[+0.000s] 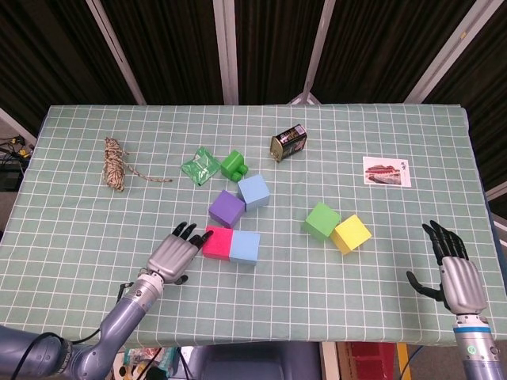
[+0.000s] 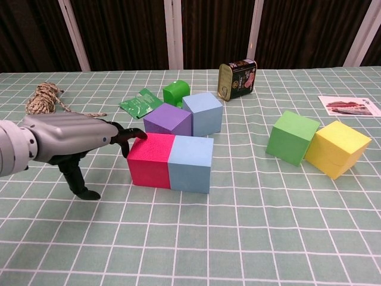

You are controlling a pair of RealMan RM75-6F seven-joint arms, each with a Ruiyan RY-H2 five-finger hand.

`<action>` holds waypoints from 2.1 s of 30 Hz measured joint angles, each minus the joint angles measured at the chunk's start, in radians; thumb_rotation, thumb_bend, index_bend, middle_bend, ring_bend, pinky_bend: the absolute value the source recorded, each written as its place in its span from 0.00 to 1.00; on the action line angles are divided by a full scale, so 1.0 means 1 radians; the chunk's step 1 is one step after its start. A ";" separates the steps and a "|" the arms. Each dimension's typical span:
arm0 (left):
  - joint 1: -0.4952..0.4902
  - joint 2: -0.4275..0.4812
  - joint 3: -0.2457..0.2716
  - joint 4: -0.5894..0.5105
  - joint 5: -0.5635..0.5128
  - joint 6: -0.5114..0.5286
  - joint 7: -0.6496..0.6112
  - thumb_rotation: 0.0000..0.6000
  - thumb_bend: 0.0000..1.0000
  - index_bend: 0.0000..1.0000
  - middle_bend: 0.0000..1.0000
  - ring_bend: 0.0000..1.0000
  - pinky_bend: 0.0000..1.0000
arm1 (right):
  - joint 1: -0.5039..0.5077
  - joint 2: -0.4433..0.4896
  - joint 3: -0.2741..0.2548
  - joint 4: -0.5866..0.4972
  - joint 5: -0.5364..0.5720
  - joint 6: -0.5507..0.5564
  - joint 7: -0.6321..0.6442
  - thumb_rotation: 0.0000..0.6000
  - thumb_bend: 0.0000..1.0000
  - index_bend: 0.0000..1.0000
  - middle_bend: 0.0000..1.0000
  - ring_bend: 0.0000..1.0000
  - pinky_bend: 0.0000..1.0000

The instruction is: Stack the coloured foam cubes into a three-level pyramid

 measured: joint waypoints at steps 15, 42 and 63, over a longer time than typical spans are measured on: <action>0.115 0.169 0.012 -0.095 0.198 0.133 -0.161 1.00 0.14 0.00 0.02 0.00 0.00 | 0.001 0.001 -0.002 -0.002 0.004 -0.006 -0.010 1.00 0.31 0.00 0.00 0.00 0.00; 0.572 0.260 0.150 0.201 0.655 0.459 -0.659 1.00 0.13 0.00 0.00 0.00 0.00 | 0.086 0.053 0.028 -0.150 0.156 -0.168 -0.193 1.00 0.26 0.00 0.00 0.00 0.00; 0.590 0.269 0.046 0.215 0.669 0.386 -0.663 1.00 0.13 0.00 0.00 0.00 0.00 | 0.326 -0.203 0.139 -0.105 0.619 -0.273 -0.546 1.00 0.26 0.00 0.00 0.00 0.00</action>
